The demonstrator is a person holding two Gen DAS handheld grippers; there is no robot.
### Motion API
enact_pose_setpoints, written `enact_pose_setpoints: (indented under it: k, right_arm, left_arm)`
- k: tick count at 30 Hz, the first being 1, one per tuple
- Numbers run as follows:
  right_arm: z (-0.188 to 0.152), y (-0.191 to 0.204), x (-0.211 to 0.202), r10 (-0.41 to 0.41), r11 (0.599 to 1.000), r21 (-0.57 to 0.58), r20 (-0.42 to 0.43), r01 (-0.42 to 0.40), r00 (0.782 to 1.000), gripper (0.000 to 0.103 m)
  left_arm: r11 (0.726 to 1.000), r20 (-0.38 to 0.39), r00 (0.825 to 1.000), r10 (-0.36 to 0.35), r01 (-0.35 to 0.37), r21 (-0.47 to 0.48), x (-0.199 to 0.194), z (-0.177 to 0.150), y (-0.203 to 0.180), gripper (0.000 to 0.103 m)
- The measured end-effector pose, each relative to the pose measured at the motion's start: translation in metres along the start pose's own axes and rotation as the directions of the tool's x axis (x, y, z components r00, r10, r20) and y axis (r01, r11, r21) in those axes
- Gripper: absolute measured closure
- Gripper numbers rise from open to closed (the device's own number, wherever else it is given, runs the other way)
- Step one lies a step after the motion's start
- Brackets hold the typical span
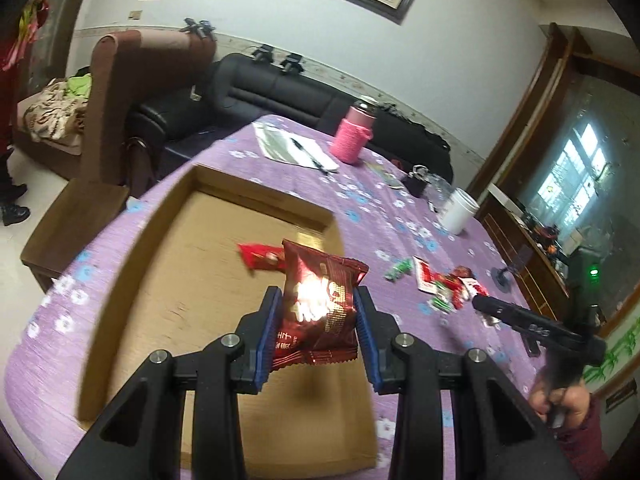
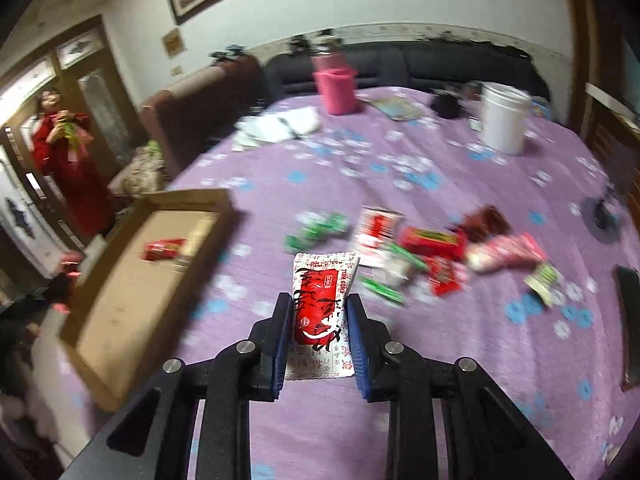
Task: Organize snacks
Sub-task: 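Carry the brown wrapper and white-red packet over the box with both tools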
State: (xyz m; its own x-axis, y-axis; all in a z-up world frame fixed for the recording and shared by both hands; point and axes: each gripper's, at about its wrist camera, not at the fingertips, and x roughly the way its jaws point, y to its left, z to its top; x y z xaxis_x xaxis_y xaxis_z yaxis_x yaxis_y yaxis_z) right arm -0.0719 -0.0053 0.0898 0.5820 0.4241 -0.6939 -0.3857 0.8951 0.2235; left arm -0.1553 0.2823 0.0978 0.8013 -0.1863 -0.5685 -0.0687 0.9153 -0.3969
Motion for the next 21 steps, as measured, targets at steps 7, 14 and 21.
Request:
enact_pose_setpoints:
  k: [7, 14, 21]
  right_arm:
    - [0.029, 0.061, 0.026, 0.186, 0.982, -0.016, -0.050, -0.187, 0.981, 0.074]
    - [0.035, 0.121, 0.080, 0.233, 0.967, -0.075, -0.133, -0.244, 0.963, 0.073]
    - [0.025, 0.157, 0.120, 0.256, 0.955, -0.097, -0.217, -0.282, 0.942, 0.073]
  left_arm:
    - [0.993, -0.020, 0.994, 0.111, -0.110, 0.051, 0.015, 0.036, 0.025, 0.067]
    - [0.991, -0.112, 0.985, 0.129, -0.125, 0.040, 0.062, 0.062, 0.051, 0.067]
    - [0.989, -0.189, 0.971, 0.148, -0.144, 0.034, 0.110, 0.080, 0.065, 0.067]
